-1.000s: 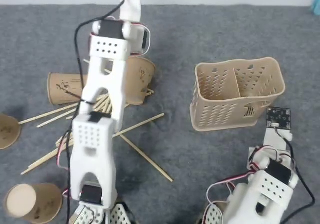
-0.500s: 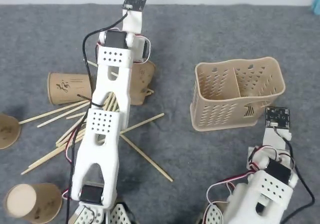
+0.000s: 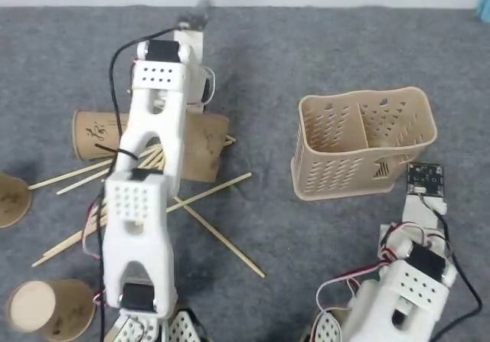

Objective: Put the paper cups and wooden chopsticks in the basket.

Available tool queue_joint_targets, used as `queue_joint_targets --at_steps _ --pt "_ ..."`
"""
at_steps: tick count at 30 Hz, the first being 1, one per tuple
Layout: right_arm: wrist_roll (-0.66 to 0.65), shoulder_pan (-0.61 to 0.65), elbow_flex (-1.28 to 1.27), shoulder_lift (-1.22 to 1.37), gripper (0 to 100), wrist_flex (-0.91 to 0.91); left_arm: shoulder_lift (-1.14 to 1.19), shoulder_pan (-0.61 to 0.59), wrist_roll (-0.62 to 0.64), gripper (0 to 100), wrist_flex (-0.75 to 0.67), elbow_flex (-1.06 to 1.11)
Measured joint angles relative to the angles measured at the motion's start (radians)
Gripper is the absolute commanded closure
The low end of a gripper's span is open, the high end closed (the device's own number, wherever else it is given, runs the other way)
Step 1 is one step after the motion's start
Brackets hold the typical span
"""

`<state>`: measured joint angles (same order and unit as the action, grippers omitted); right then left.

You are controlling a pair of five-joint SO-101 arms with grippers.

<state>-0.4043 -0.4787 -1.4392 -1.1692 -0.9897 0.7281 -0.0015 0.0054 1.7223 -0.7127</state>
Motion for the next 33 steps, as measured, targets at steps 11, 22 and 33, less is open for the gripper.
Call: queue_joint_targets --at_steps 11,22,33 --pt "0.0 0.0 0.0 0.0 99.1 0.0 -0.595 0.015 -0.144 98 0.0 0.761" --pt "0.0 0.0 0.0 0.0 99.1 0.0 -1.128 0.015 -0.193 98 0.0 1.019" --pt "0.0 0.0 0.0 0.0 99.1 0.0 -1.29 0.044 -0.195 75 -0.043 0.987"
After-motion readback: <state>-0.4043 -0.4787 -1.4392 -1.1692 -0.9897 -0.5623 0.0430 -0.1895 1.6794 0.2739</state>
